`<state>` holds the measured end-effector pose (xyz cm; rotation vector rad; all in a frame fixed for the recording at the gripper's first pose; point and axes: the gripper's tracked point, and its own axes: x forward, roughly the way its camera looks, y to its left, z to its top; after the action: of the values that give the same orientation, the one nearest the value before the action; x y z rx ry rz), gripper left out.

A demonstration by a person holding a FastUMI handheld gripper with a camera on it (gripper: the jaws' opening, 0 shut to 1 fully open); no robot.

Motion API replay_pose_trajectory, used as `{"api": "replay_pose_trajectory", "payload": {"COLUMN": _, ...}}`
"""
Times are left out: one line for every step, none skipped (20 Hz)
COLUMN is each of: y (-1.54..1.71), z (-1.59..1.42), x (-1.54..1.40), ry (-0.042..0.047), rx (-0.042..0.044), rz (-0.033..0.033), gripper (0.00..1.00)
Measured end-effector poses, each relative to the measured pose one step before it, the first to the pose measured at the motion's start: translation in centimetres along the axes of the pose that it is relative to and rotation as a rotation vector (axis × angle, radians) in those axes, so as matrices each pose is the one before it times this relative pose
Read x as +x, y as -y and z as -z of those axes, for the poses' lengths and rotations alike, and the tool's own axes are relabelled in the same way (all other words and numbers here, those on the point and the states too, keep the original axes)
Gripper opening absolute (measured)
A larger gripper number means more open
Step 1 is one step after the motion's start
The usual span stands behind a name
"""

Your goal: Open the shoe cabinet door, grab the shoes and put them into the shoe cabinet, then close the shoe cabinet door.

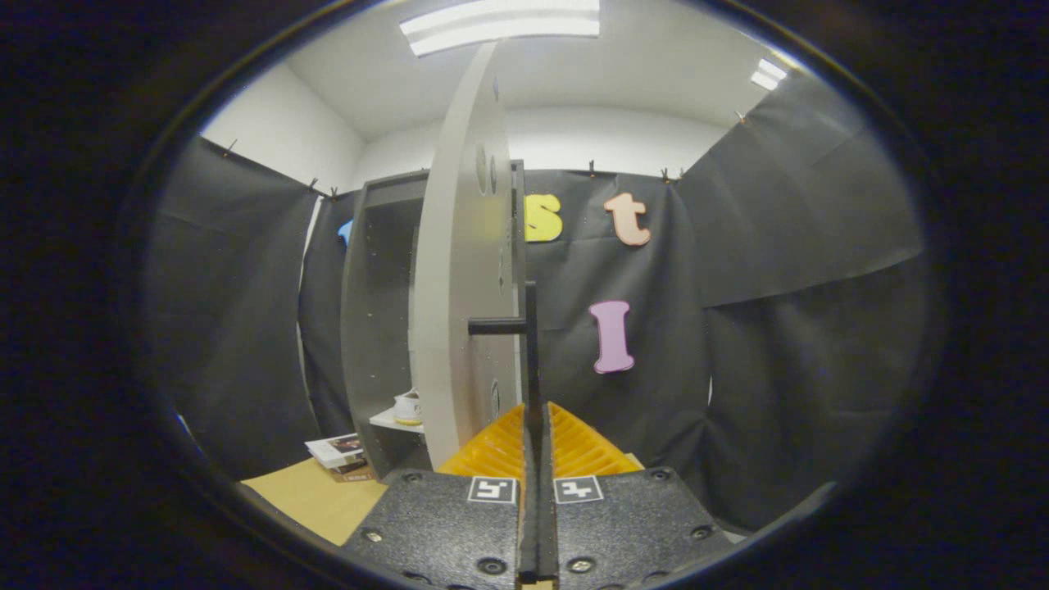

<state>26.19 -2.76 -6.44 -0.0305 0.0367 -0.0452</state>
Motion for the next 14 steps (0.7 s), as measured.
{"api": "replay_pose_trajectory", "payload": {"y": -0.384, "z": 0.251, "x": 0.308, "ry": -0.01417, "rx": -0.00188, "rz": -0.01522, "gripper": 0.04}}
{"api": "replay_pose_trajectory", "payload": {"y": 0.120, "z": -0.249, "x": -0.135, "ry": 0.00013, "rx": -0.00870, "rz": 0.00130, "gripper": 0.04}}
{"api": "replay_pose_trajectory", "payload": {"y": 0.385, "z": 0.240, "x": 0.150, "ry": -0.00658, "rx": -0.01059, "rz": 0.00109, "gripper": 0.04}}
{"api": "replay_pose_trajectory", "payload": {"y": 0.104, "z": -0.017, "x": -0.119, "ry": 0.00058, "rx": -0.00169, "rz": -0.00372, "gripper": 0.04}}
{"api": "replay_pose_trajectory", "payload": {"y": 0.064, "z": 0.065, "x": -0.070, "ry": -0.00486, "rx": -0.00469, "rz": 0.00195, "gripper": 0.04}}
{"api": "replay_pose_trajectory", "payload": {"y": 0.172, "z": -0.024, "x": -0.021, "ry": -0.00066, "rx": -0.01155, "rz": 0.00324, "gripper": 0.04}}
{"api": "replay_pose_trajectory", "payload": {"y": 0.154, "z": 0.066, "x": -0.114, "ry": -0.00297, "rx": -0.00938, "rz": 0.00051, "gripper": 0.04}}
{"api": "replay_pose_trajectory", "payload": {"y": 0.083, "z": -0.019, "x": -0.298, "ry": 0.00180, "rx": -0.00726, "rz": 0.00413, "gripper": 0.04}}
{"api": "replay_pose_trajectory", "payload": {"y": 0.003, "z": -0.361, "x": -0.073, "ry": 0.01865, "rx": -0.00062, "rz": 0.00220, "gripper": 0.04}}
{"api": "replay_pose_trajectory", "payload": {"y": -0.013, "z": -0.656, "x": -0.195, "ry": 0.03418, "rx": -0.00563, "rz": 0.00250, "gripper": 0.05}}
{"api": "replay_pose_trajectory", "payload": {"y": 0.244, "z": -0.651, "x": 0.382, "ry": 0.04129, "rx": -0.00980, "rz": 0.00127, "gripper": 0.07}}
{"api": "replay_pose_trajectory", "payload": {"y": 0.221, "z": -0.618, "x": 0.136, "ry": 0.03622, "rx": -0.00790, "rz": 0.00989, "gripper": 0.16}}
{"api": "replay_pose_trajectory", "payload": {"y": 0.187, "z": -0.377, "x": 0.224, "ry": 0.02919, "rx": -0.00863, "rz": 0.00821, "gripper": 0.24}}
{"api": "replay_pose_trajectory", "payload": {"y": -0.141, "z": -0.425, "x": -0.002, "ry": 0.02396, "rx": -0.00295, "rz": -0.00655, "gripper": 0.31}}
